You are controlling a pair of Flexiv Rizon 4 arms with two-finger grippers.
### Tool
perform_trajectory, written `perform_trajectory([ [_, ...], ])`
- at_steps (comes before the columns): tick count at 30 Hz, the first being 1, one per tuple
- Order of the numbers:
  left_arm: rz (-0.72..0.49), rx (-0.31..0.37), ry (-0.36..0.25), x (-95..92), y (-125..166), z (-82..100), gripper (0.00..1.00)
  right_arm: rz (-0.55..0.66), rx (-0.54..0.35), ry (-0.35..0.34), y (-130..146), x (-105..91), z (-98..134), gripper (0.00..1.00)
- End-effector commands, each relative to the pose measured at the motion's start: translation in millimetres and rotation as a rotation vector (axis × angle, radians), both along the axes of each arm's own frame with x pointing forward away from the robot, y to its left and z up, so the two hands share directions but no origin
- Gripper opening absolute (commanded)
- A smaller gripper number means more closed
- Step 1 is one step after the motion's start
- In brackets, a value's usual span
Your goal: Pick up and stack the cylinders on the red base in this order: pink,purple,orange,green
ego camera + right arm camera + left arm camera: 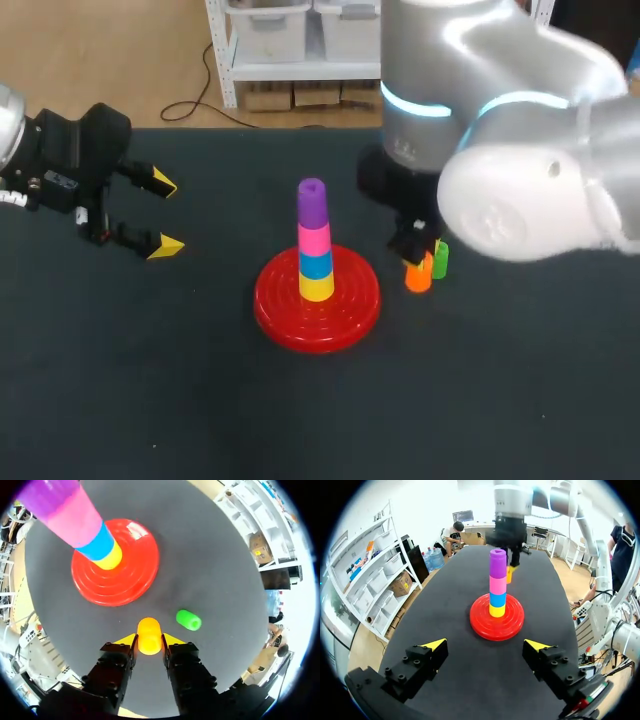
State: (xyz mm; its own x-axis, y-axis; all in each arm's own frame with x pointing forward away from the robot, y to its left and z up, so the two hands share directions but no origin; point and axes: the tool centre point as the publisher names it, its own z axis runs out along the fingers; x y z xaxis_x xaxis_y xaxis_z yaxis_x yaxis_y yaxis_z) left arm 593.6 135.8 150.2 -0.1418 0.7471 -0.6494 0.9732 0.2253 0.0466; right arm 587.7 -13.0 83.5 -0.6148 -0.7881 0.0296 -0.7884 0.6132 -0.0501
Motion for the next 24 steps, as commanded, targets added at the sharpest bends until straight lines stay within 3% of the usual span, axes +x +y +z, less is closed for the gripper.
perform_trajectory([
  [1, -0.002, -0.001, 0.001, 1.0, 0, -0.6, 1.00, -0.004, -0.001, -0.010, 4, 6.5, 60, 0.00],
  [11, -0.002, -0.001, 0.001, 1.0, 0, -0.6, 1.00, 0.060, 0.046, -0.115, 45, 27.8, 150, 0.00],
  [18, -0.002, -0.001, 0.001, 1.0, 0, -0.6, 1.00, 0.134, 0.059, -0.139, 88, 30.3, 174, 0.00],
  [24, -0.002, -0.001, 0.001, 1.0, 0, -0.6, 1.00, 0.191, 0.052, -0.136, 117, 25.0, 175, 0.00],
])
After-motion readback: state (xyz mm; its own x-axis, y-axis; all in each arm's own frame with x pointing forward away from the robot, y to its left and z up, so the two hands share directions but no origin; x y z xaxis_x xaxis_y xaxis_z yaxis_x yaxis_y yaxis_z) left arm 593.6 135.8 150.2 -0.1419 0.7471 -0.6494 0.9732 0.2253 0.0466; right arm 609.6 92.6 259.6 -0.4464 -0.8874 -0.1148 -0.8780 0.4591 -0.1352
